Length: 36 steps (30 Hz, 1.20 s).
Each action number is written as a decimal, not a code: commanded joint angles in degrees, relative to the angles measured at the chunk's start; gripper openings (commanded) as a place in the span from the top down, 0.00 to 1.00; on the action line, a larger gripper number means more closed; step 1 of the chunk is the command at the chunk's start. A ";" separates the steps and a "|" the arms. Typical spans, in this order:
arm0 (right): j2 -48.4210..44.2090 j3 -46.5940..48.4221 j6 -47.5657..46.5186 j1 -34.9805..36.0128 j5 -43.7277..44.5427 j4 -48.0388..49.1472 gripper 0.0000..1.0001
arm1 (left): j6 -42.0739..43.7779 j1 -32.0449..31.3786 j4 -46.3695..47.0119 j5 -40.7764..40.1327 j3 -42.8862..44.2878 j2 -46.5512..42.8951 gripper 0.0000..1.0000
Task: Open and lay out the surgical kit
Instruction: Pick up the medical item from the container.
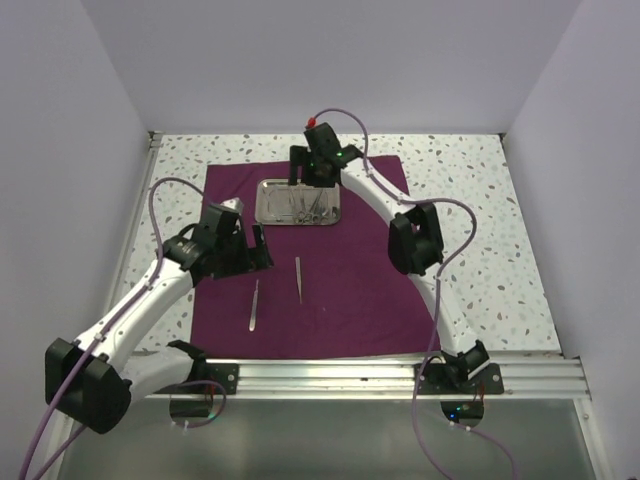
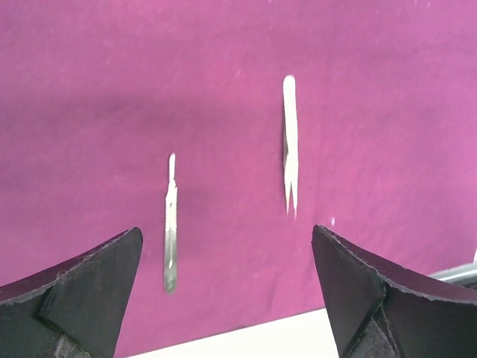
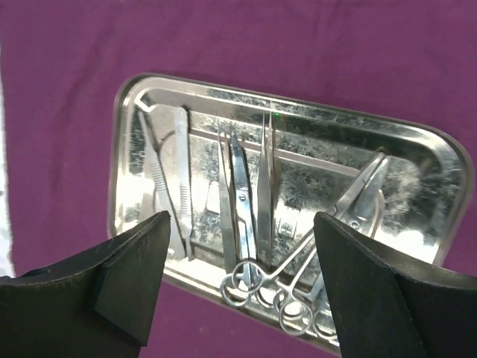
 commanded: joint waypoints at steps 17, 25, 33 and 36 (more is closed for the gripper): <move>12.54 13.29 0.01 3.76 11.89 -3.60 0.48 | 3.02 -0.11 -10.71 -1.60 -3.19 -12.06 0.01; 14.74 13.65 -1.77 5.61 17.28 -9.05 0.75 | 4.87 -0.03 -11.15 -3.45 -3.28 -12.77 0.01; 12.73 9.80 -2.29 5.96 17.01 -10.13 1.00 | 6.10 0.06 -11.32 -5.29 -2.14 -12.15 0.01; 9.21 9.43 -3.87 5.96 17.28 -7.14 1.00 | 6.19 0.06 -10.89 -5.73 -2.05 -11.80 0.00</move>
